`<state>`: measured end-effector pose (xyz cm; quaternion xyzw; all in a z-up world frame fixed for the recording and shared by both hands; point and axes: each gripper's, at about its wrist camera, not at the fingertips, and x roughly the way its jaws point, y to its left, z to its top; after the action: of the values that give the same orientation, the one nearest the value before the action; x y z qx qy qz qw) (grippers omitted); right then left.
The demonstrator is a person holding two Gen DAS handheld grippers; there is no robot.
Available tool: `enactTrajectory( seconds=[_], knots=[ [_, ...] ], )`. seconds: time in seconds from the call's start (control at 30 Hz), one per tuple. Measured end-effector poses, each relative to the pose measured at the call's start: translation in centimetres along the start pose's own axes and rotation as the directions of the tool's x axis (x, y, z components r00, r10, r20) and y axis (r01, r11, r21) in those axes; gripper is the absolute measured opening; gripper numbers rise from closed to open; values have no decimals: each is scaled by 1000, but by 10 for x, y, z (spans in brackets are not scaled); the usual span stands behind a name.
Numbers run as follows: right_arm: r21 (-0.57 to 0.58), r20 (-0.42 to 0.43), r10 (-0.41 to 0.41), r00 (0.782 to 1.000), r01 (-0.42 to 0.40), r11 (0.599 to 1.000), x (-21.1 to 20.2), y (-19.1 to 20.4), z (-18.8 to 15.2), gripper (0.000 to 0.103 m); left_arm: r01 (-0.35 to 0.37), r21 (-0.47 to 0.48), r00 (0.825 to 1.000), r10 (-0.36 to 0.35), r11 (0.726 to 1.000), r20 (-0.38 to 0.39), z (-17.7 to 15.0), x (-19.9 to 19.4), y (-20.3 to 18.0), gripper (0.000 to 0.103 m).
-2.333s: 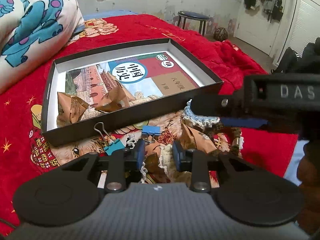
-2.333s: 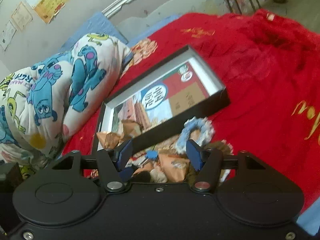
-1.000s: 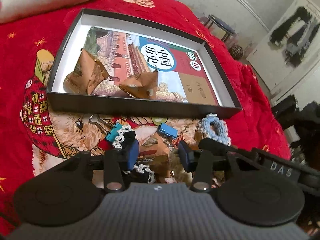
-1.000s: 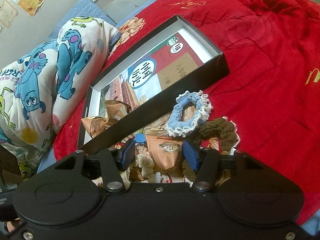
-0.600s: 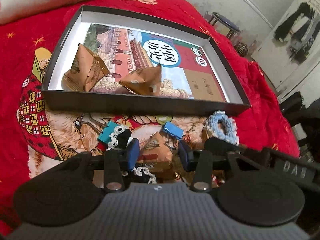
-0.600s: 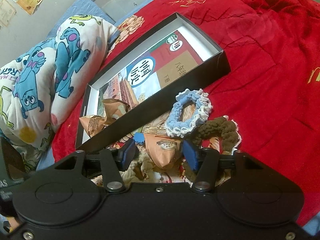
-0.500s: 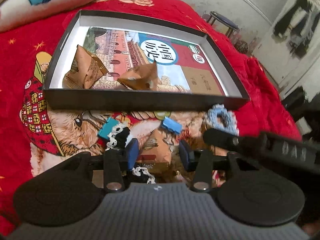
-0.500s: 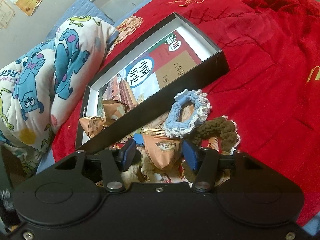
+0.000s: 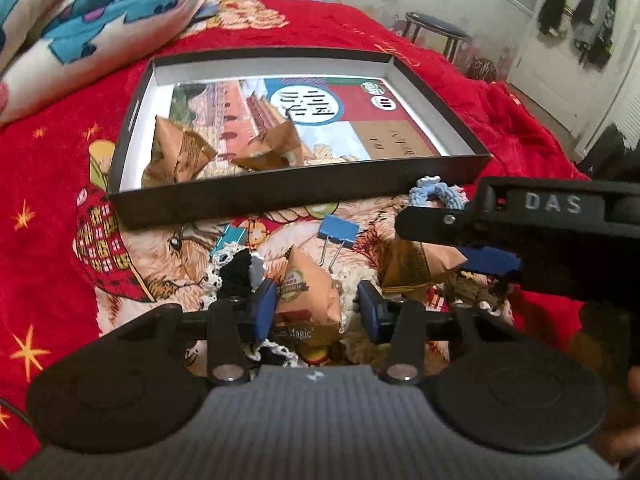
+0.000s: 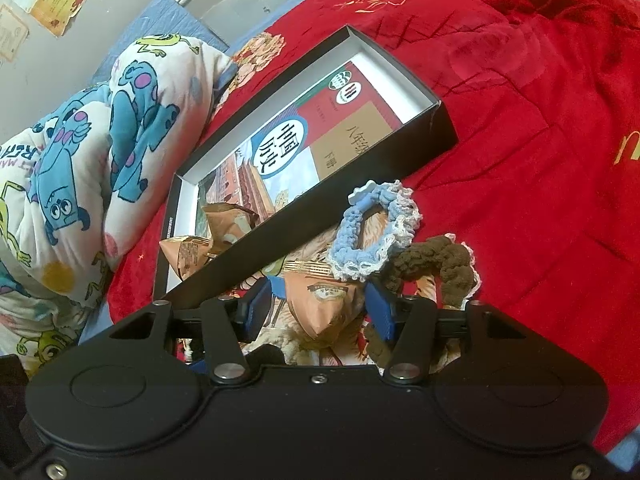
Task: Organize objects
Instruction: 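Move both grippers back down to the candy pile, then close the right gripper on a Choco Magic candy while the left gripper grasps another candy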
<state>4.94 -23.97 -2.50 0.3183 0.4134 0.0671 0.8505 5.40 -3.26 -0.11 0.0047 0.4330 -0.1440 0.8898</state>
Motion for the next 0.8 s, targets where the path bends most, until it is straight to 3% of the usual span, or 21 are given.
enactTrajectory(
  seconds=[0.13,0.2,0.27,0.53,0.63,0.7,0.73,0.8],
  knots=[
    [6,1,4,1000,-4,1000,-1,0,0,52,-18,31,1000,18,999,17,0,-3,-5,48],
    [8,1,5,1000,-5,1000,-1,0,0,52,-44,46,999,43,998,30,-1,-2,-6,54],
    [5,1,5,1000,-5,1000,-1,0,0,52,-85,70,996,82,994,44,-3,-1,-8,69],
    [6,-7,5,1000,-5,1000,2,-1,0,52,-136,57,986,129,989,107,-7,-21,-1,74],
    [4,-7,5,1000,-5,1000,2,-1,0,52,-157,64,981,148,986,129,-8,-22,1,66],
    [3,-8,3,1000,-3,1000,2,-1,0,52,-123,65,988,117,990,100,-7,-17,1,54],
    [2,-8,2,1000,-2,1000,2,0,-1,52,-109,67,992,104,992,75,-8,-12,1,42],
    [1,-8,2,1000,-2,1000,2,0,-1,52,-97,68,994,93,993,52,-11,-4,0,38]
  ],
)
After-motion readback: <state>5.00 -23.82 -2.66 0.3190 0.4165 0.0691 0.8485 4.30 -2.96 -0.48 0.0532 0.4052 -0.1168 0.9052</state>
